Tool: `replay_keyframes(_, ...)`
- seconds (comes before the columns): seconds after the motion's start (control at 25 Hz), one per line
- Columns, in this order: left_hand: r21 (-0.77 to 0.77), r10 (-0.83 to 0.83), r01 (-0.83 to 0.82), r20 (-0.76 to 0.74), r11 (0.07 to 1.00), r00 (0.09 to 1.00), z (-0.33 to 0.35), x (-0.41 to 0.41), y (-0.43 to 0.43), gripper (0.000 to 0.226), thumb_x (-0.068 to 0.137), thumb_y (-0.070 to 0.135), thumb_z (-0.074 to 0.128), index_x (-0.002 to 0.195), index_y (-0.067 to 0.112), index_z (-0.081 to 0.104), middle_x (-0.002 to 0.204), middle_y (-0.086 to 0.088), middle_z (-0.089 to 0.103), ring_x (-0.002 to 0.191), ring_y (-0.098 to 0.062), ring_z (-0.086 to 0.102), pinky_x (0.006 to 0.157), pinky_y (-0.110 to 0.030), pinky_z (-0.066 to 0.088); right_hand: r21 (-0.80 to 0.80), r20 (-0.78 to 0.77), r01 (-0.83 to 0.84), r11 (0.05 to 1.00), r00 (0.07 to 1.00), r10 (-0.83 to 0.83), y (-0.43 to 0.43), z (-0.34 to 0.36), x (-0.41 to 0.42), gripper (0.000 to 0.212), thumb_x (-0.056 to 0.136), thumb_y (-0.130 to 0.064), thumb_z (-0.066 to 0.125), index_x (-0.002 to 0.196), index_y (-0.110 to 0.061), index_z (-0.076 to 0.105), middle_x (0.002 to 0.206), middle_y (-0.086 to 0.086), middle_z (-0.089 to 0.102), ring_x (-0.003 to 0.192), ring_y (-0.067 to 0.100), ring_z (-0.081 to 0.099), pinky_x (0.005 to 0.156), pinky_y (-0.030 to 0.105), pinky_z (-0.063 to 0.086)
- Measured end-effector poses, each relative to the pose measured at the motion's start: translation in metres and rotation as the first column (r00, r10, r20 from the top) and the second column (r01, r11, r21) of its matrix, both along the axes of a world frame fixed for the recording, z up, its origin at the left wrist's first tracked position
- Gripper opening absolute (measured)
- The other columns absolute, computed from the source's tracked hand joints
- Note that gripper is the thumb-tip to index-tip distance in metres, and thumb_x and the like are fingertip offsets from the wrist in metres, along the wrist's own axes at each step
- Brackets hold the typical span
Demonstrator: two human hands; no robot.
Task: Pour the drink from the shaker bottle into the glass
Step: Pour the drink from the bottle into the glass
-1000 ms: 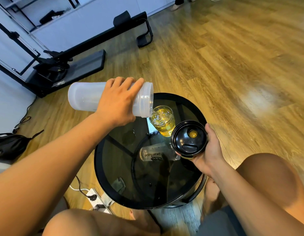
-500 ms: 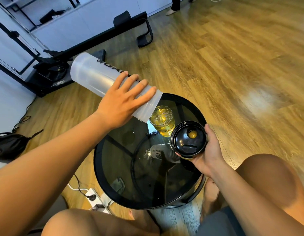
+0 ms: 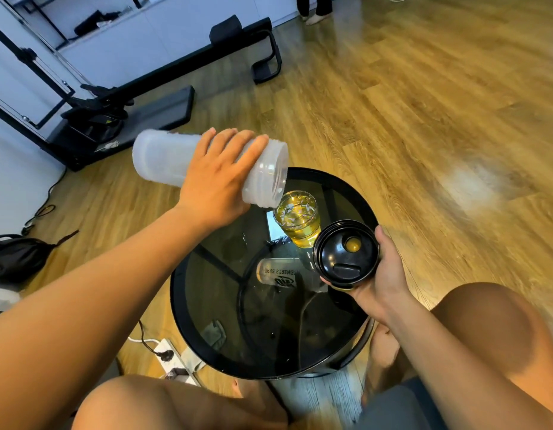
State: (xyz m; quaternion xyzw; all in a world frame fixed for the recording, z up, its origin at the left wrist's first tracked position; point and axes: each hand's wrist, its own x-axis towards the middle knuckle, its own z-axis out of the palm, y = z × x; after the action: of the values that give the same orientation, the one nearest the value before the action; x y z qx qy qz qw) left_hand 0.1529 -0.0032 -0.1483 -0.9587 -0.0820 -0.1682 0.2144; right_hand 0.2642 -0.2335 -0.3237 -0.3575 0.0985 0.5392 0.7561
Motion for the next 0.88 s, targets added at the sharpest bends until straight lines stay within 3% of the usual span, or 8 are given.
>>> replay_keyframes(0.12,-0.461,0.194,-0.081,0.202,0.883,0.96,-0.01,-0.01,-0.004,0.097,0.054,0.033,0.092,0.138,0.019,0.047,0.128,0.002,0.06,0.114,-0.026,0.058,0.094,-0.043,0.047,0.0,-0.001,-0.01,1.0,1.0,0.01,-0.001,0.0,0.0,0.066,0.087,-0.069,0.051,0.126,-0.018,0.068,0.123,0.019,0.072,0.114,0.044,0.067,0.101,0.064,0.048)
replay_keyframes(0.2,-0.707,0.406,-0.058,0.335,0.705,0.85,-0.028,-0.027,-0.013,0.099,0.05,0.036,0.095,0.134,0.028,0.043,0.12,0.019,0.054,0.109,-0.009,0.055,0.085,-0.026,0.046,-0.003,-0.001,-0.04,0.999,0.999,0.04,-0.003,0.001,-0.001,0.069,0.086,-0.07,0.051,0.126,-0.016,0.069,0.124,0.019,0.071,0.116,0.043,0.066,0.102,0.062,0.047)
replay_keyframes(0.28,-0.836,0.599,-0.027,0.37,0.548,0.71,-0.05,-0.048,-0.022,0.108,0.052,0.036,0.099,0.14,0.022,0.039,0.126,0.016,0.051,0.115,-0.009,0.054,0.095,-0.03,0.049,-0.006,0.004,-0.065,0.998,0.998,0.065,-0.004,0.002,-0.001,0.071,0.085,-0.07,0.051,0.126,-0.015,0.068,0.126,0.019,0.071,0.117,0.042,0.066,0.101,0.06,0.049)
replay_keyframes(0.44,-0.919,0.748,0.031,0.34,0.394,0.571,-0.079,-0.081,-0.037,0.113,0.05,0.045,0.095,0.143,0.017,0.037,0.135,0.004,0.053,0.121,-0.01,0.055,0.106,-0.035,0.048,-0.005,0.005,-0.101,0.995,0.995,0.101,-0.005,0.002,-0.004,0.068,0.088,-0.07,0.046,0.116,-0.016,0.076,0.125,0.02,0.071,0.111,0.041,0.069,0.092,0.058,0.055)
replay_keyframes(0.52,-0.931,0.769,0.083,0.341,0.355,0.54,-0.086,-0.092,-0.046,0.112,0.048,0.051,0.092,0.141,0.023,0.036,0.138,0.003,0.054,0.125,-0.01,0.055,0.106,-0.03,0.046,0.0,0.009,-0.115,0.993,0.993,0.115,-0.005,0.001,-0.007,0.072,0.089,-0.073,0.041,0.114,-0.016,0.076,0.125,0.019,0.071,0.113,0.04,0.069,0.092,0.06,0.054)
replay_keyframes(0.6,-0.933,0.782,0.135,0.354,0.334,0.513,-0.091,-0.1,-0.053,0.111,0.047,0.053,0.09,0.14,0.026,0.035,0.134,0.01,0.053,0.122,0.002,0.054,0.102,-0.017,0.043,0.011,0.044,-0.167,0.986,0.985,0.166,-0.006,0.003,-0.011,0.07,0.088,-0.072,0.043,0.117,-0.017,0.075,0.129,0.019,0.069,0.119,0.04,0.066,0.101,0.062,0.048)
replay_keyframes(0.72,-0.923,0.762,0.204,0.385,0.328,0.521,-0.096,-0.114,-0.058,0.108,0.051,0.048,0.091,0.141,0.019,0.038,0.133,0.013,0.053,0.123,0.008,0.052,0.098,-0.006,0.041,-0.016,0.136,-0.241,0.97,0.961,0.241,-0.007,0.007,-0.019,0.05,0.087,-0.05,0.058,0.117,-0.014,0.074,0.132,0.021,0.067,0.122,0.041,0.063,0.104,0.06,0.046)
replay_keyframes(0.88,-0.926,0.721,0.223,0.378,0.305,0.58,-0.097,-0.128,-0.062,0.101,0.053,0.042,0.093,0.139,0.016,0.048,0.134,0.004,0.06,0.126,-0.005,0.057,0.103,-0.023,0.049,-0.062,0.187,-0.224,0.973,0.955,0.232,-0.008,0.012,-0.026,0.05,0.089,-0.048,0.055,0.118,-0.012,0.073,0.129,0.021,0.068,0.118,0.039,0.066,0.1,0.057,0.049)
